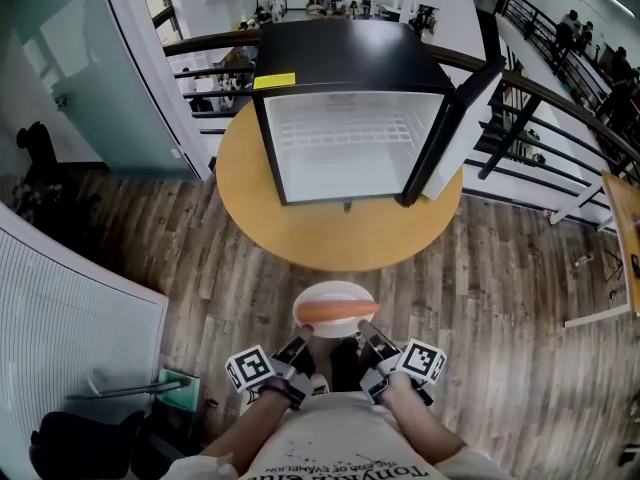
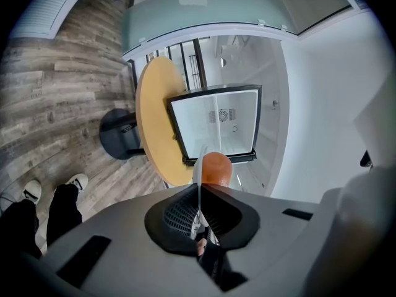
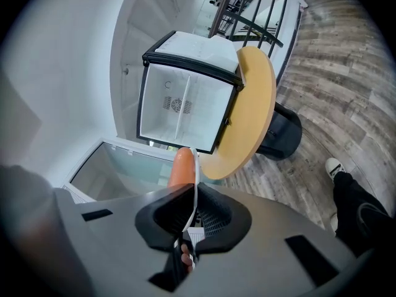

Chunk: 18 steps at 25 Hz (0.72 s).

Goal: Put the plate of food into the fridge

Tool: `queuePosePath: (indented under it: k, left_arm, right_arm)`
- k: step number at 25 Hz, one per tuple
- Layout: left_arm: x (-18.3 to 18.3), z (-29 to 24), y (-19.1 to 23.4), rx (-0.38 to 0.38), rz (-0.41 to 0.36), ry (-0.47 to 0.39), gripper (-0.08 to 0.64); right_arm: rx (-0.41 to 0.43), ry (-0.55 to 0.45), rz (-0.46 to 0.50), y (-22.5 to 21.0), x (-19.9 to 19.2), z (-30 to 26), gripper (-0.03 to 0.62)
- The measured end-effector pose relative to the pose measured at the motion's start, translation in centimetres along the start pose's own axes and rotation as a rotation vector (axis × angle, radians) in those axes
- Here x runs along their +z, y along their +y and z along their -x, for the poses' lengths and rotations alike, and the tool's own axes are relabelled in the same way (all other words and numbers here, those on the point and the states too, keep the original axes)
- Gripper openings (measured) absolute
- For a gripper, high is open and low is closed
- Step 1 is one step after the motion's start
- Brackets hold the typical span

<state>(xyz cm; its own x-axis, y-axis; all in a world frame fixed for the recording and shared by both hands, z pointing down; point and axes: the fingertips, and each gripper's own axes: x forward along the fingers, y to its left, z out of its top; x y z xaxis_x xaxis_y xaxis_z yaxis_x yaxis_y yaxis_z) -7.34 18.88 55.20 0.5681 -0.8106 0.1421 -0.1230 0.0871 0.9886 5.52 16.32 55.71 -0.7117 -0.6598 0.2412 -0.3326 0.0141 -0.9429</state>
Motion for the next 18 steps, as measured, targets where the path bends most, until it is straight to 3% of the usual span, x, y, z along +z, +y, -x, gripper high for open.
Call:
queuePosePath:
  k: [4,8,18]
  left_arm:
    - [2.4,-3.7,-0.6,0.007,-0.003,-0.019,0.031]
    - [4.8,-8.3,-2.4,-0.058,0.000,-0.040,0.031]
    - [7.3,-15.9,-2.5,0.008,-0.003,-0.081,0.031]
  right_arm:
    - [0.012,0.020,-0.007,0.2,3.7,-3.0,0.037]
    - [0.036,0.037,0.013,0.6,7.9,-5.9,0.037]
    - [0.044,0.088,0.012,-0.3,16.0,-9.8,0.037]
